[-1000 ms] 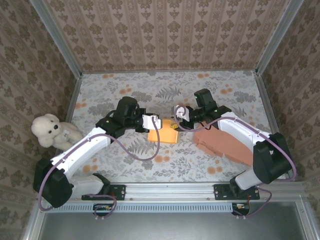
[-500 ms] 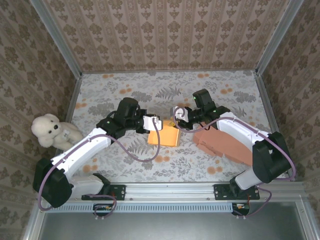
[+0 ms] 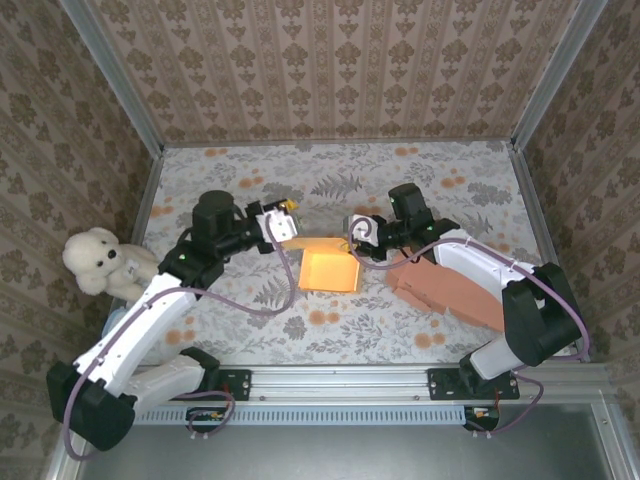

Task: Fold the paper box

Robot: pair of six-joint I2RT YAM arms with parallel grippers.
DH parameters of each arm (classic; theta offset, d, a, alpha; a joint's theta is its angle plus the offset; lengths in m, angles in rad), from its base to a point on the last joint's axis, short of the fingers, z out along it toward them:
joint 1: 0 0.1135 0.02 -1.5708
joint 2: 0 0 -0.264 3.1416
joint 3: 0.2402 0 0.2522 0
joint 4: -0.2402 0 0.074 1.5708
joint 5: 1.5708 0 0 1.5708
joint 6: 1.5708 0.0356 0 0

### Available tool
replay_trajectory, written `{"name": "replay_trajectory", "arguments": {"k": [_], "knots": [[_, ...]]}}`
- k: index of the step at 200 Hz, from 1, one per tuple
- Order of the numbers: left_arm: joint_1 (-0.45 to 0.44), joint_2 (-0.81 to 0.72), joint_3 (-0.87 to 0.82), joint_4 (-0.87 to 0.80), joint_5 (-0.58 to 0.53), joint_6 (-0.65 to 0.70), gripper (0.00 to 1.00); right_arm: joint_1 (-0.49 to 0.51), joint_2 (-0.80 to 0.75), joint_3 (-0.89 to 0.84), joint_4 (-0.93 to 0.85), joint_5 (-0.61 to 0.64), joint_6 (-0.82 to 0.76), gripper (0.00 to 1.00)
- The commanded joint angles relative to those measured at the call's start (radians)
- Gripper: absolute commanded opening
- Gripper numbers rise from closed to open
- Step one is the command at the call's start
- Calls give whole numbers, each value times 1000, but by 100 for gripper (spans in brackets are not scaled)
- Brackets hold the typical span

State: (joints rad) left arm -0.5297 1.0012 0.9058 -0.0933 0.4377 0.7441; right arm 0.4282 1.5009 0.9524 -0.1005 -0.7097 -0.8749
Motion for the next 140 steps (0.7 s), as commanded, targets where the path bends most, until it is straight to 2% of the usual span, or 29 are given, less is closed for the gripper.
{"name": "replay_trajectory", "arguments": {"k": [1,12,24,41,53,66,95,140], "knots": [[93,-3,40,82,-73,-344,39,-7,-23,-25,81,5,24,16],[149,28,87,44,-266,-521,57,-9,-27,-32,96,9,27,15],[189,95,187,-68,-428,-668,58,-9,-27,-39,109,14,28,16],[242,222,375,-325,-522,-906,63,-9,-27,-51,131,16,31,16],[282,319,472,-483,-473,-1048,60,-9,-24,-53,141,15,33,16],[302,392,505,-558,-373,-1136,60,-11,-18,-57,150,13,33,16],[294,467,422,-528,-265,-1301,69,-13,-4,-68,175,11,34,16],[188,516,371,-464,-231,-1400,70,-16,5,-72,176,7,31,17]]}}
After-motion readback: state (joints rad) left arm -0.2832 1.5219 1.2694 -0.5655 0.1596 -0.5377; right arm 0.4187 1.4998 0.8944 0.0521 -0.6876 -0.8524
